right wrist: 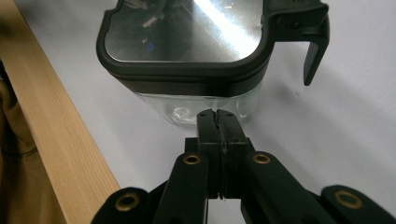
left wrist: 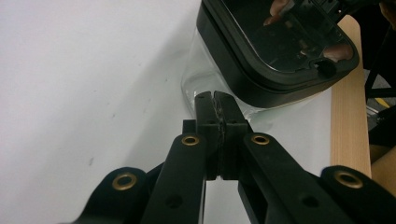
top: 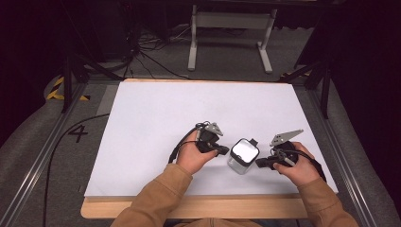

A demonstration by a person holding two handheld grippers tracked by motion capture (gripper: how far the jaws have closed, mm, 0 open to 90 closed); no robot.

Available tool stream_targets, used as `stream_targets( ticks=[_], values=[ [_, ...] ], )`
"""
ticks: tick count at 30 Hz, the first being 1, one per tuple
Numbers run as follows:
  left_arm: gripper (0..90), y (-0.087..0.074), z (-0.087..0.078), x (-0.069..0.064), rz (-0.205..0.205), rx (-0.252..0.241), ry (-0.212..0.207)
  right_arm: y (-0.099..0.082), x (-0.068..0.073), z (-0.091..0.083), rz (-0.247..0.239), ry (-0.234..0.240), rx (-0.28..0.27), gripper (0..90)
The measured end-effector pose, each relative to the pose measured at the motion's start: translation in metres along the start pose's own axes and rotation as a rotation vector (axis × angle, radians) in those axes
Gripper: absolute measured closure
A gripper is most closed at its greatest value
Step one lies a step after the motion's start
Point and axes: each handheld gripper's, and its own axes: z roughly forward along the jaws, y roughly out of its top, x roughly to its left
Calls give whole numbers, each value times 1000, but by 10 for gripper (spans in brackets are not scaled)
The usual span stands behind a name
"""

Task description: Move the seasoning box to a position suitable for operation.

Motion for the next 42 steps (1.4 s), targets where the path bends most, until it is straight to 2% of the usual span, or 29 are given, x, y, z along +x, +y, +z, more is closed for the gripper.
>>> stream_targets(
  ticks=[4,11,17,25,29,32,34,36,38,42],
  values=[
    [897,-2,-8,3,-14,-16,18,1,-1,2,-2,-12,3,900],
    [896,-13,-35,11,-56,-54,73,9,-11,8,4,-38,-16,900],
    [896,-23,-51,13,-91,-75,105,17,-21,17,-9,-62,-39,900],
    [896,-32,-62,14,-122,-91,135,30,-30,30,-33,-82,-86,900],
    [896,-32,-63,15,-116,-95,133,30,-33,32,-28,-72,-88,900],
    [890,-31,-66,14,-113,-102,134,29,-32,23,-18,-62,-104,900],
    [878,-28,-70,13,-101,-96,145,29,-31,11,-18,-86,-130,900],
    [856,-26,-78,11,-87,-89,178,27,-31,-5,-2,-98,-165,880],
    [839,-26,-85,11,-85,-102,189,24,-34,-24,11,-135,-211,870],
    [825,-29,-102,17,-107,-142,206,16,-39,-45,40,-169,-252,859]
  ],
)
